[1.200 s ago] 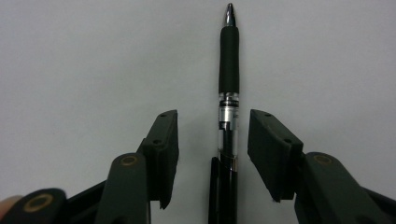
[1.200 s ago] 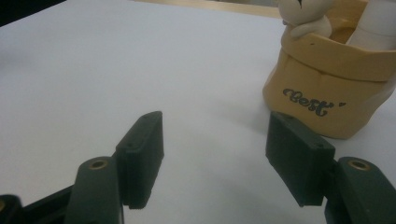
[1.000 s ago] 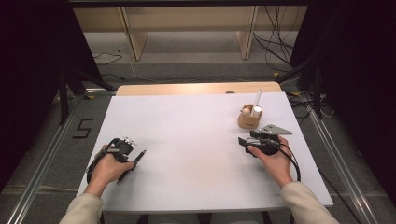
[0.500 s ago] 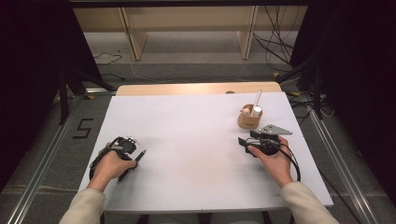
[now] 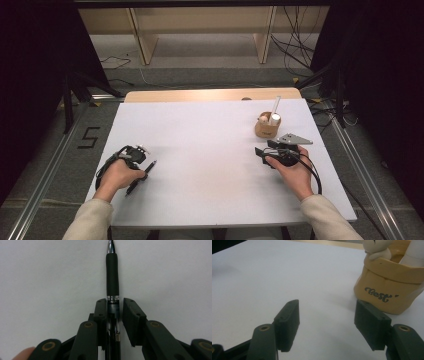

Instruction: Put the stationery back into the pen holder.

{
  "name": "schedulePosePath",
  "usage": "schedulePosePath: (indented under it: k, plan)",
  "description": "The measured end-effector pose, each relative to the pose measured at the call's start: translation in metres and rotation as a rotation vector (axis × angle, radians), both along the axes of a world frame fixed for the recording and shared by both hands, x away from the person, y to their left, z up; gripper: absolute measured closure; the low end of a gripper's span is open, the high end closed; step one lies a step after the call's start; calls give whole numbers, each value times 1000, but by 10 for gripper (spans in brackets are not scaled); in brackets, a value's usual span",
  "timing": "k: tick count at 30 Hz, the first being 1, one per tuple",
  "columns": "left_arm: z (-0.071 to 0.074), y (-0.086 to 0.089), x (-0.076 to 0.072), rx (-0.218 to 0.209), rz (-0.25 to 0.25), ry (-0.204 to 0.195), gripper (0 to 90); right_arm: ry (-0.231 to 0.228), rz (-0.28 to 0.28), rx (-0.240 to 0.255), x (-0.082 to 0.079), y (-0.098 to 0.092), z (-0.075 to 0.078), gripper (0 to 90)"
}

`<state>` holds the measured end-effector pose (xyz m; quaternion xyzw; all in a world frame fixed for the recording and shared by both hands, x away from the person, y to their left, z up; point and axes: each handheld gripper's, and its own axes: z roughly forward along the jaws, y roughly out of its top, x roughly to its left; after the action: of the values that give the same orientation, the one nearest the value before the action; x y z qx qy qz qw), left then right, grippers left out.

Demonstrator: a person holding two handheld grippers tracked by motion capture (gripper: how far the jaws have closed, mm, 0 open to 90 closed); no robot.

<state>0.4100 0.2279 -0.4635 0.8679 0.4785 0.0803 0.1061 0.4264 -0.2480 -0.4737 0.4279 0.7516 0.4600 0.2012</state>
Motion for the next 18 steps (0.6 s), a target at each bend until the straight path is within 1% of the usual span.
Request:
schedulePosePath:
  k: [7,12,15,18]
  plan:
    - [0,1,2,-9,9,14,744,0,0,0,0,0,0,374]
    - [0,1,2,-17,8,25,779,-1,2,0,0,0,0,374]
    - [0,0,3,-17,14,23,790,-3,3,-1,0,0,0,374]
    - [0,0,2,-12,5,20,793,-1,0,1,-1,0,0,374]
